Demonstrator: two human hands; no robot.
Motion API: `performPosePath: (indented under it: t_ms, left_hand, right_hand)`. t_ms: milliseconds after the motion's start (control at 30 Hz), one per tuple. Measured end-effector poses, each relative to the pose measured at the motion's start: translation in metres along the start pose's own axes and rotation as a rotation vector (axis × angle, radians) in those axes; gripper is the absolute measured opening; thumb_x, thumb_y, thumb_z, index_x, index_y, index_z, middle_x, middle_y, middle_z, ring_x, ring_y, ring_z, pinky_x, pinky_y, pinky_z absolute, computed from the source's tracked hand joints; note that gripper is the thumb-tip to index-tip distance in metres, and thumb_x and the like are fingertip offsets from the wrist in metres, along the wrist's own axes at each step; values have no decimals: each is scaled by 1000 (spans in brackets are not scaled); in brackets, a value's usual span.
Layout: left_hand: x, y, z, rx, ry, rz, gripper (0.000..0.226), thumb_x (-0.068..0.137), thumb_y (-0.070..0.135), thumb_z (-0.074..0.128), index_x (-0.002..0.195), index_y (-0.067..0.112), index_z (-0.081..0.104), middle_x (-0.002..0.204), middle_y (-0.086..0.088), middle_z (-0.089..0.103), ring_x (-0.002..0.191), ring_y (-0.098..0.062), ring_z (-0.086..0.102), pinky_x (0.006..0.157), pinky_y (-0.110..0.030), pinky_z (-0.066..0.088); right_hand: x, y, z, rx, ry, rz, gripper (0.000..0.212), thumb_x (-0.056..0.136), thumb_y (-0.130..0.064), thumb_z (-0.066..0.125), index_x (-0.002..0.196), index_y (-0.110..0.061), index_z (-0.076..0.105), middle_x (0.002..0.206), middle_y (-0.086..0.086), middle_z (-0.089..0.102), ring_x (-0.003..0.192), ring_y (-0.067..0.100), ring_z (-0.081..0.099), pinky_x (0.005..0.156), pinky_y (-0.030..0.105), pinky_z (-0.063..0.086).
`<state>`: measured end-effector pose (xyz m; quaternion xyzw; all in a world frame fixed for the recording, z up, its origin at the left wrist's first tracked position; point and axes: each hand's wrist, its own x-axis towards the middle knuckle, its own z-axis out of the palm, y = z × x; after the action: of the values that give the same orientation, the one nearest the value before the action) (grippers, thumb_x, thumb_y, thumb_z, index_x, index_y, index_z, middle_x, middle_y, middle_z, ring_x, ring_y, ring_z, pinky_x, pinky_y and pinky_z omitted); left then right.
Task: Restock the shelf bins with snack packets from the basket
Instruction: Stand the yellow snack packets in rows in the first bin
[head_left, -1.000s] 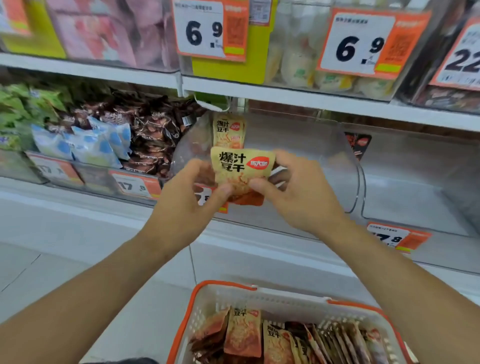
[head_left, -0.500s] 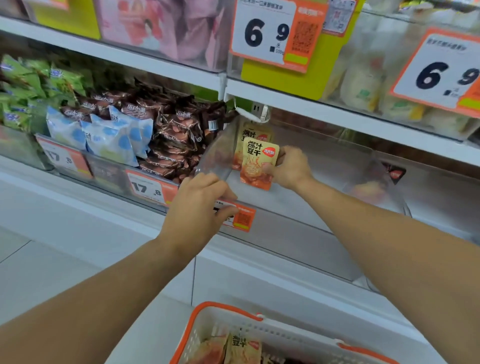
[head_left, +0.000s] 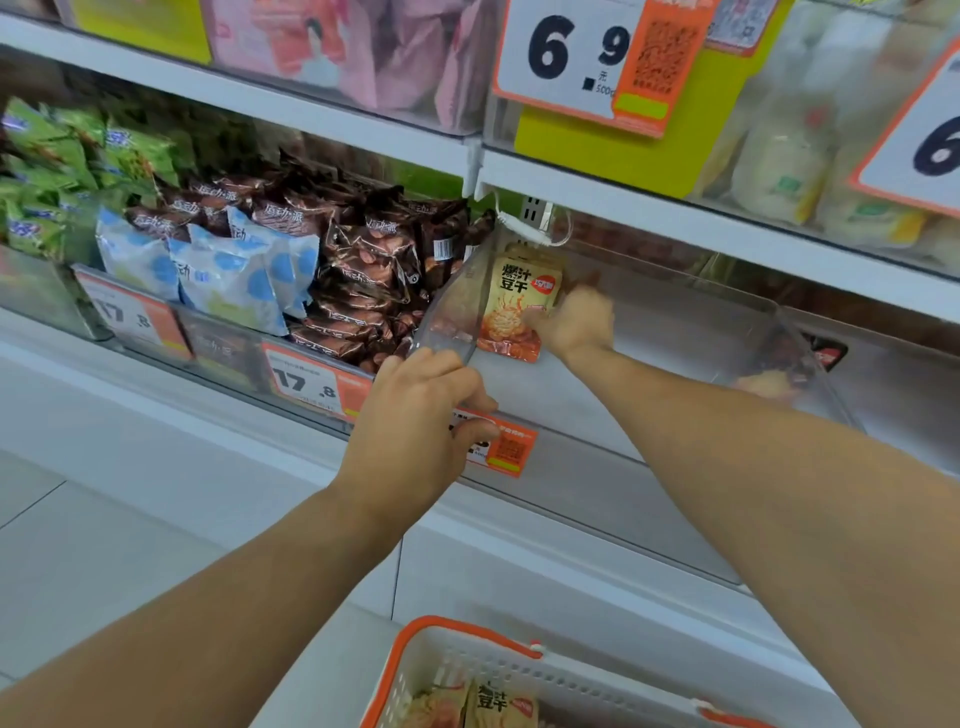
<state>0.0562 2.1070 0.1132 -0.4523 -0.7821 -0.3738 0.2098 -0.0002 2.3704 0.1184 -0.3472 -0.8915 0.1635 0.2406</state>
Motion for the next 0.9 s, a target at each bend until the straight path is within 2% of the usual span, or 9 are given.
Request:
performPosePath:
  t_ms: [133, 200, 267, 400, 500, 600, 700, 833, 900]
  left_hand:
    - [-1, 3, -3, 24, -4, 17, 28, 61, 20, 94, 77, 19, 70, 77, 7, 60, 74, -20, 58, 68, -41, 47]
    - [-2, 4, -4, 36, -22, 23, 26, 66, 22, 92, 80, 19, 69, 80, 6, 60, 78, -21, 58, 71, -40, 45]
    - [-4, 4, -6, 59, -30, 18, 25, 71, 23, 89, 84, 18, 69, 84, 5, 61, 83, -22, 58, 75, -39, 44]
    - [-12, 15, -9, 124, -9, 95, 26, 75, 22, 86, 92, 12, 69, 90, -3, 62, 87, -26, 57, 76, -43, 48]
    - [-24, 34, -8, 120, 17, 219, 17, 87, 26, 72, 88, 12, 63, 85, -1, 57, 81, -20, 49, 72, -35, 41]
    - [-50, 45, 4, 50, -300, -8, 15, 93, 32, 64, 89, 19, 60, 82, 7, 56, 66, -4, 46, 65, -33, 42]
    - [-94, 46, 32, 168, -759, -216, 22, 95, 41, 60, 103, 20, 59, 98, 5, 61, 79, -10, 54, 74, -30, 45]
    - [-167, 54, 70, 114, -862, -478, 32, 95, 40, 58, 113, 14, 66, 111, -4, 66, 108, -24, 60, 91, -31, 45]
    - [-204, 56, 87, 102, -889, -563, 44, 92, 53, 47, 108, 17, 68, 110, -5, 69, 112, -27, 62, 97, -35, 45]
  right_hand:
    - [-12, 1, -29, 52, -69, 44, 58, 75, -52, 80, 101, -3, 62, 93, 8, 64, 91, 24, 65, 67, 29, 44]
    - [-30, 1, -50, 250, -57, 34, 26, 76, -27, 80, 84, -12, 61, 83, 3, 64, 84, 21, 67, 73, 35, 56]
    - [-65, -1, -78, 479, -29, -32, 19, 77, -7, 75, 78, -17, 58, 73, -5, 62, 72, 14, 64, 76, 41, 60]
    - [-168, 14, -139, 545, -47, -360, 26, 80, -6, 74, 79, -25, 57, 73, -14, 62, 58, 8, 58, 55, 22, 49]
    - [-239, 54, -150, 460, -196, -460, 19, 81, -6, 73, 81, -19, 60, 70, -18, 58, 56, 6, 57, 56, 10, 38]
    - [-285, 104, -119, 327, -488, -398, 12, 83, -13, 70, 86, -19, 60, 78, -15, 62, 63, 8, 60, 62, 20, 47]
    - [-307, 143, -76, 228, -737, -265, 13, 85, -12, 64, 93, -22, 61, 79, -11, 61, 73, 12, 59, 69, 27, 50]
    - [-332, 161, -35, 104, -813, -80, 4, 88, -13, 64, 84, -15, 63, 83, 3, 62, 80, 17, 59, 64, 27, 42]
    - [-349, 165, -16, 121, -785, 78, 27, 87, -17, 67, 63, -18, 53, 71, 5, 58, 72, 22, 59, 59, 30, 40]
